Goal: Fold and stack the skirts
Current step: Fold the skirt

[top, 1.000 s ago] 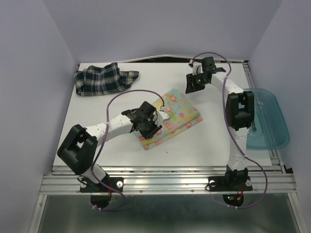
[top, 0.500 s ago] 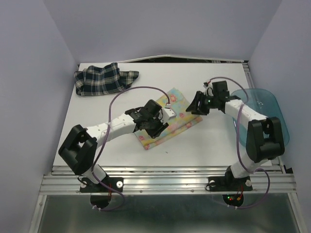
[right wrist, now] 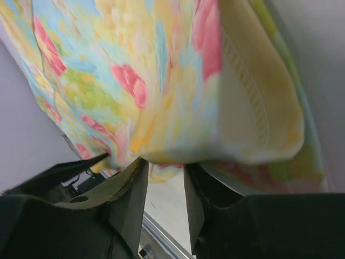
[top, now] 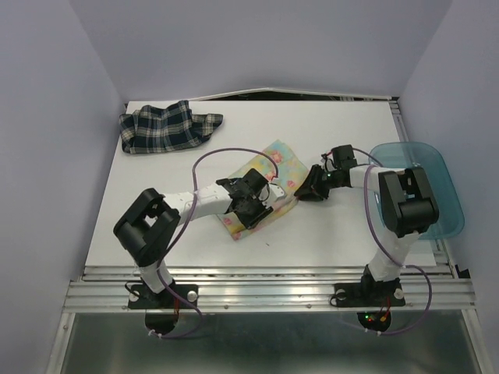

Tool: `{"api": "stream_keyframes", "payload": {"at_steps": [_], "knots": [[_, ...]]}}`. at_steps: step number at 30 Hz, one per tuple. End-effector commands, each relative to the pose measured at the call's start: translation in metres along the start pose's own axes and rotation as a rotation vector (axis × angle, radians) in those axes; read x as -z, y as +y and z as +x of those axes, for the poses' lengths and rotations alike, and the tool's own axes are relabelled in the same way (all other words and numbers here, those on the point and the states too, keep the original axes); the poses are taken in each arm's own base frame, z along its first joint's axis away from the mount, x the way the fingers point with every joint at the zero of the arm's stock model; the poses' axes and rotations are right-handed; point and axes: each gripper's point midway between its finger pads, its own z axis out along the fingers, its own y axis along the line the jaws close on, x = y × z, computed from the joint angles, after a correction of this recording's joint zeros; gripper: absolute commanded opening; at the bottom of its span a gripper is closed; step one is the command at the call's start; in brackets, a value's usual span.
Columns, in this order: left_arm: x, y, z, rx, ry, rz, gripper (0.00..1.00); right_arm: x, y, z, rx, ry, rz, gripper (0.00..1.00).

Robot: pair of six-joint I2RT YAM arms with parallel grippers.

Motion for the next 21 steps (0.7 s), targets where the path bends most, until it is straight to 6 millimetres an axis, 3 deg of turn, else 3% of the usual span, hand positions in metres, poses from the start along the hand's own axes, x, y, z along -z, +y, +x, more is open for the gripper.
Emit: {"api": "stream_keyframes", "payload": {"at_steps": [1,2,3,7,9,11,13,15,16,18,19,21], "knots": [[-0.001,0.0,-0.024,0.014,-0.05,0.016,0.45,-0.02,0.012,-0.055,0.066,-0.109,-0.004,0.37],[-0.005,-0.001,-0.024,0.02,-0.042,0.021,0.44,-0.03,0.007,-0.062,0.062,-0.11,0.005,0.36],[-0.005,-0.001,-0.031,0.022,-0.056,0.025,0.44,-0.03,0.02,-0.082,0.089,-0.148,-0.01,0.33],[-0.01,-0.001,-0.042,0.037,-0.07,0.035,0.42,-0.038,0.033,-0.119,0.12,-0.205,-0.017,0.29],[-0.008,0.002,-0.054,0.051,-0.089,0.025,0.41,-0.034,0.048,-0.135,0.141,-0.235,-0.031,0.32],[0.002,0.005,-0.067,0.06,-0.127,0.008,0.42,-0.025,0.056,-0.137,0.159,-0.25,-0.029,0.44],[0.016,0.01,-0.076,0.086,-0.169,-0.016,0.42,-0.009,0.06,-0.132,0.144,-0.267,-0.008,0.49],[0.023,0.014,-0.078,0.106,-0.181,-0.044,0.43,-0.004,0.048,-0.111,0.091,-0.242,0.016,0.51],[0.027,0.014,-0.079,0.116,-0.188,-0.051,0.43,0.006,0.057,-0.103,0.058,-0.243,-0.014,0.51],[0.028,0.016,-0.075,0.124,-0.173,-0.069,0.43,0.006,0.053,-0.085,0.014,-0.211,-0.034,0.51],[0.026,0.016,-0.07,0.13,-0.144,-0.069,0.42,-0.002,0.051,-0.057,-0.014,-0.138,-0.046,0.5],[0.025,0.015,-0.061,0.139,-0.105,-0.064,0.42,-0.01,0.052,-0.033,-0.02,-0.082,-0.06,0.49]]}}
